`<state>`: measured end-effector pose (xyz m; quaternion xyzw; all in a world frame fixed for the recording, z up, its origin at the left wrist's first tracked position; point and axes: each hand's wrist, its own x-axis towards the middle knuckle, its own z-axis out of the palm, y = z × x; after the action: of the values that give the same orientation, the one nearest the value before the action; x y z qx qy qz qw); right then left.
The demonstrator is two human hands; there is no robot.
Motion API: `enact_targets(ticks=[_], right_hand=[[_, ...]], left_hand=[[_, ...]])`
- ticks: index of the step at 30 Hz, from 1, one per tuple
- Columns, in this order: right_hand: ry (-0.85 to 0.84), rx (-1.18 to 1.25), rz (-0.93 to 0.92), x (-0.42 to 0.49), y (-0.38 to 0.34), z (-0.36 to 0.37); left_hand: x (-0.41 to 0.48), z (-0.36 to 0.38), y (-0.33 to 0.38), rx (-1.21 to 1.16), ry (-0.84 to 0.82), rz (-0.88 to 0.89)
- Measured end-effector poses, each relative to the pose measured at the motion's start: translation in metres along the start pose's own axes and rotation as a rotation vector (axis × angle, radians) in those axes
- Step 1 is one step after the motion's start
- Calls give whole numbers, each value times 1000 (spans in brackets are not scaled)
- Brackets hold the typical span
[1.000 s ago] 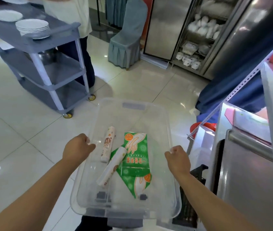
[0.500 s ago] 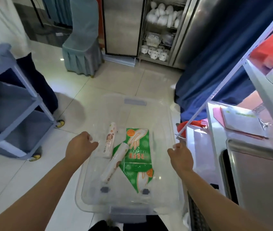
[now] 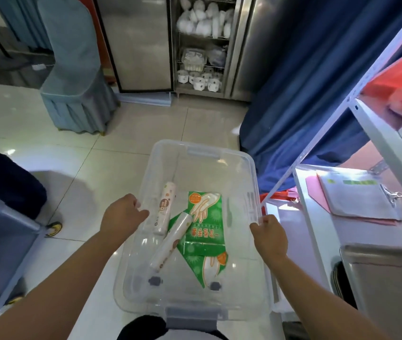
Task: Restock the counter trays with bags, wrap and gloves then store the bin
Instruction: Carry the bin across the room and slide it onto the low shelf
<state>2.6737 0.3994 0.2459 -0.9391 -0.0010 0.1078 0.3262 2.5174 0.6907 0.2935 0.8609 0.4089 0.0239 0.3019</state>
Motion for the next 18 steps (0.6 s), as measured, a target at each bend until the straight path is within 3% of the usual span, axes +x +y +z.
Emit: enact_targets(ticks=[7,18], right_hand=[[90,25,104,57,-11,-12],[294,67,484,114,-15,18]], left_hand=[[87,20,58,53,-82,100],[247,79,134,155,-361,365]])
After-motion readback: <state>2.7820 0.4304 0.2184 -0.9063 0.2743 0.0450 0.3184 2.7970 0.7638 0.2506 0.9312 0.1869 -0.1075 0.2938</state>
